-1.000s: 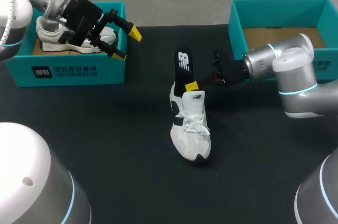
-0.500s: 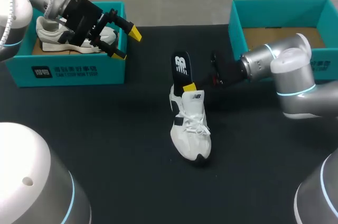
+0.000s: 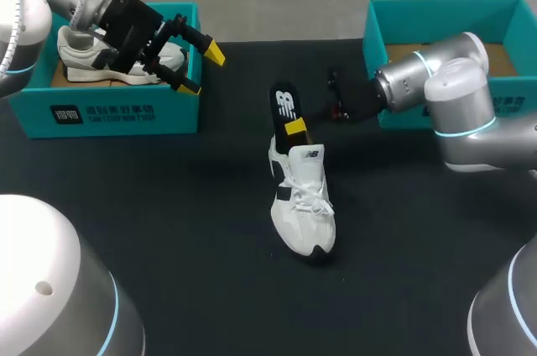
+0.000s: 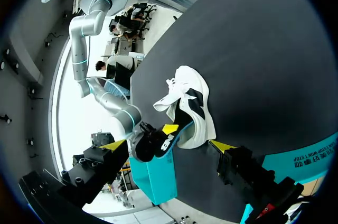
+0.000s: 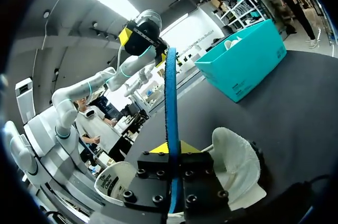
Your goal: Take the shoe out of the shoebox, open the shoe tongue, remove and reinsert the insole, then place the shoe into the shoebox
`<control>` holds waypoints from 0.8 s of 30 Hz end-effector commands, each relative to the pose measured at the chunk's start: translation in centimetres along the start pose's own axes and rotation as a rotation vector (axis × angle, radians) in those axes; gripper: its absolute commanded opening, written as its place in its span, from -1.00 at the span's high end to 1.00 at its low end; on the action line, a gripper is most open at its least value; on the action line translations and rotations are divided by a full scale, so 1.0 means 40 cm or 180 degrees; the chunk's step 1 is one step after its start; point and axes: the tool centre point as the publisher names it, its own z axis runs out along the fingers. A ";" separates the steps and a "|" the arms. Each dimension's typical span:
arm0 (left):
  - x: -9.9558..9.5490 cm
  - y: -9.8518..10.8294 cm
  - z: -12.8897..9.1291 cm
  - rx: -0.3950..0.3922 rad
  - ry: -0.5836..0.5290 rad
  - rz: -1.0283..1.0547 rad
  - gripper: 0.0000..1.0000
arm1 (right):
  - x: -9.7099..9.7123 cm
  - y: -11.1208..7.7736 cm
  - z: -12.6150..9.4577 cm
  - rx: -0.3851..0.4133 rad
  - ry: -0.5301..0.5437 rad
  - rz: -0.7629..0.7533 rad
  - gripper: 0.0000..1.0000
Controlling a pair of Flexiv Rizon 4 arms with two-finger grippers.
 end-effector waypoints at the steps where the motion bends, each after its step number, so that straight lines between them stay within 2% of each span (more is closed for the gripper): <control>1: 0.000 0.001 -0.001 0.0003 0.0010 0.0003 -1.00 | -0.025 -0.006 0.004 0.0084 0.0120 0.0040 1.00; 13: 0.000 0.001 -0.001 0.0003 0.0010 0.0003 -1.00 | -0.008 -0.066 0.020 0.0195 0.0139 0.0197 1.00; 21: 0.000 0.001 -0.001 0.0003 0.0010 0.0003 -1.00 | 0.007 -0.099 0.034 0.0181 0.0143 0.0299 1.00; 23: 0.000 0.001 -0.001 0.0003 0.0010 0.0003 -1.00 | 0.009 -0.099 0.034 0.0171 0.0120 0.0300 0.62; 24: 0.000 0.001 -0.001 0.0003 0.0010 0.0003 -1.00 | 0.009 -0.096 0.032 0.0166 0.0104 0.0290 0.52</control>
